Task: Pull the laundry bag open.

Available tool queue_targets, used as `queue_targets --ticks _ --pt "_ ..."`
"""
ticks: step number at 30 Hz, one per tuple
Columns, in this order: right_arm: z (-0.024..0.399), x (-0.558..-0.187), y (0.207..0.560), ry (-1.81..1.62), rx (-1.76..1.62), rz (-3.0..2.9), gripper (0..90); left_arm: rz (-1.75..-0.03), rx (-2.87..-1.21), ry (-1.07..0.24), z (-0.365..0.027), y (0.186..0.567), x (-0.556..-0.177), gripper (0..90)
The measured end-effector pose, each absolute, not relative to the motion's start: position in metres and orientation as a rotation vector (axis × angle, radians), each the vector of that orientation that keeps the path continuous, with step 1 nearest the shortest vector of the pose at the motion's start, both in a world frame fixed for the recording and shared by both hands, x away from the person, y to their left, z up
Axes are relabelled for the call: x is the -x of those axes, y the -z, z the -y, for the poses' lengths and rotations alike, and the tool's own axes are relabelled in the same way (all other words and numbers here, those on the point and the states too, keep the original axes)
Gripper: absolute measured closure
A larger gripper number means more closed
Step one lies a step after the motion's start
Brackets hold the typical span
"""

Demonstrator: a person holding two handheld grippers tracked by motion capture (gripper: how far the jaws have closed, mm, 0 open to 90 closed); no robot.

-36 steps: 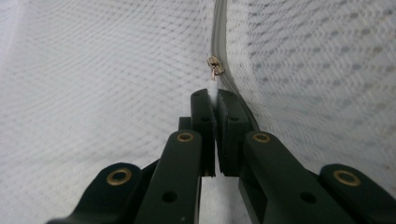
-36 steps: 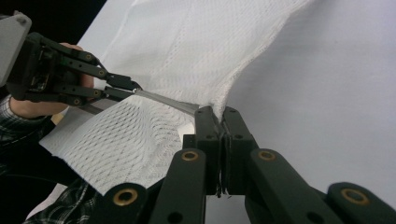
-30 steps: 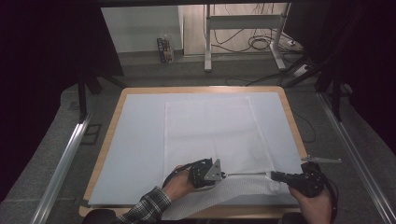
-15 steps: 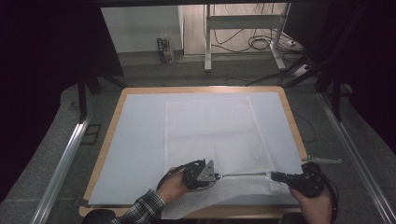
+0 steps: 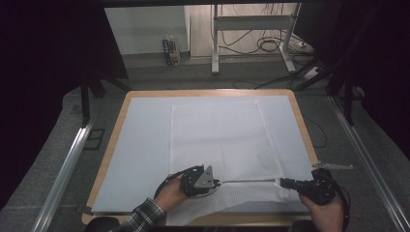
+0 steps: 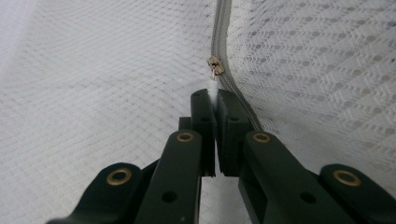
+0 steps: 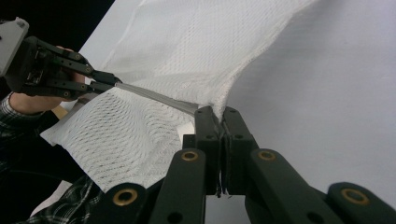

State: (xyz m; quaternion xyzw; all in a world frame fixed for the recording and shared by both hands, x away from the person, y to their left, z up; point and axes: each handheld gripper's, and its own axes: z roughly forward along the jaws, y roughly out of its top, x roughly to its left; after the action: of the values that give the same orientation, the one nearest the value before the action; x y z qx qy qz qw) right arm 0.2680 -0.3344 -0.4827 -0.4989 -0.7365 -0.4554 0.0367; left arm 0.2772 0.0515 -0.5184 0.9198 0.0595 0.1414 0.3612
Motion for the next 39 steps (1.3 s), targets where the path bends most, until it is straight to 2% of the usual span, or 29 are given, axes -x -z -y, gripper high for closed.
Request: queue_targets --ticks 19,25,31,39 --pt "0.313 -0.263 0.485 1.367 1.446 2.264 86.3 -0.171 -2.376 -0.352 -0.083 0.518 -0.269 87.6" --pt "0.320 -0.260 0.480 1.390 1.490 2.278 86.4 -0.143 -2.403 -0.368 -0.077 0.523 -0.264 87.7" --pt "0.340 -0.260 0.483 1.412 1.560 2.234 86.4 -0.189 -2.407 -0.352 -0.087 0.524 -0.265 87.6" --pt "0.332 -0.260 0.485 1.371 1.529 2.261 86.4 -0.211 -2.420 -0.391 -0.103 0.520 -0.261 87.6"
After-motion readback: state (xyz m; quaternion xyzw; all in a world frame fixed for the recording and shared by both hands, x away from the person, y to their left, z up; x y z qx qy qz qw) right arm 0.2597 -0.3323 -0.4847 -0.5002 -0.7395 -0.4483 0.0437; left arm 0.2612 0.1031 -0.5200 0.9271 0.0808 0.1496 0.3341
